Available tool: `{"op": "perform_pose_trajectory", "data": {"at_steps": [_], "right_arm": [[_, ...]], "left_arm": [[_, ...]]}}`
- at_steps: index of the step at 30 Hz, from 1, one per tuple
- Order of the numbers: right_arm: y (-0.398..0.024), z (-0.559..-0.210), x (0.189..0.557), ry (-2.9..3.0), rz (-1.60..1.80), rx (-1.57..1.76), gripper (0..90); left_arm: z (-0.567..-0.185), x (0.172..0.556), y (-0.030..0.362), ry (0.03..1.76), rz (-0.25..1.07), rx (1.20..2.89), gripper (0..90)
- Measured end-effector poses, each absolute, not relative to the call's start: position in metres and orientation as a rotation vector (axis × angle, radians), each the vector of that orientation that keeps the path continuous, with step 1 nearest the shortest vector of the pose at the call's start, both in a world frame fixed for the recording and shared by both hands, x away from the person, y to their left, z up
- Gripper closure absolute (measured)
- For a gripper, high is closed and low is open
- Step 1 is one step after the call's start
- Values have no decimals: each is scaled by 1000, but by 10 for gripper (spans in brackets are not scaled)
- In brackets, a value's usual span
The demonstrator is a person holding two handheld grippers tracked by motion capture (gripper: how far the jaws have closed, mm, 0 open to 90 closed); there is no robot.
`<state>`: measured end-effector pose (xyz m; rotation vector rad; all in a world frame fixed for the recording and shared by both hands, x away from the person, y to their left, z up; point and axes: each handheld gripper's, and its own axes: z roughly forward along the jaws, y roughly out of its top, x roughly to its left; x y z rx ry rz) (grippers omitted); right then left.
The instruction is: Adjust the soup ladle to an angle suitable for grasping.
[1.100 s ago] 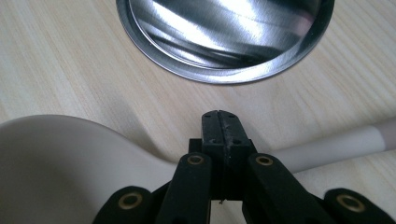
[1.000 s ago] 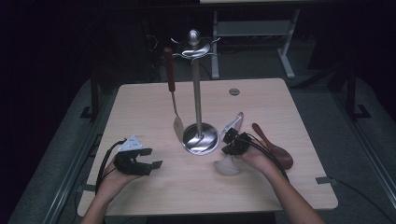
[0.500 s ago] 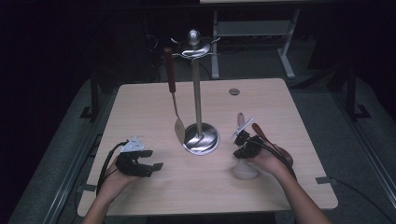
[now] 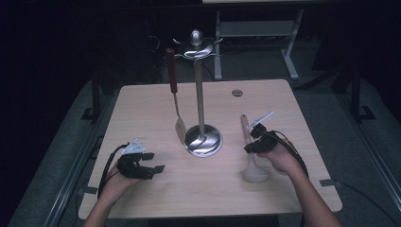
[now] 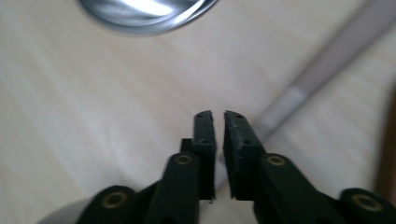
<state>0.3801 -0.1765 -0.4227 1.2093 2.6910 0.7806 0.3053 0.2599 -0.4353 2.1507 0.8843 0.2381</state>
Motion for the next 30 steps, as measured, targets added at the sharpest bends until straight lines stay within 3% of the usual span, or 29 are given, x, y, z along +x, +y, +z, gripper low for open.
{"op": "perform_pose_trajectory", "data": {"at_steps": [8, 16, 30], "right_arm": [[-178, -425, 400, 2599, 711, 1470, 662], [-172, -436, 420, 2568, 652, 1536, 601], [-168, -443, 422, 2568, 585, 1536, 605]], "left_arm": [[-439, 306, 256, 889, 229, 2150, 289], [-440, 307, 258, 892, 228, 2156, 289], [-441, 308, 258, 889, 225, 2166, 292]]}}
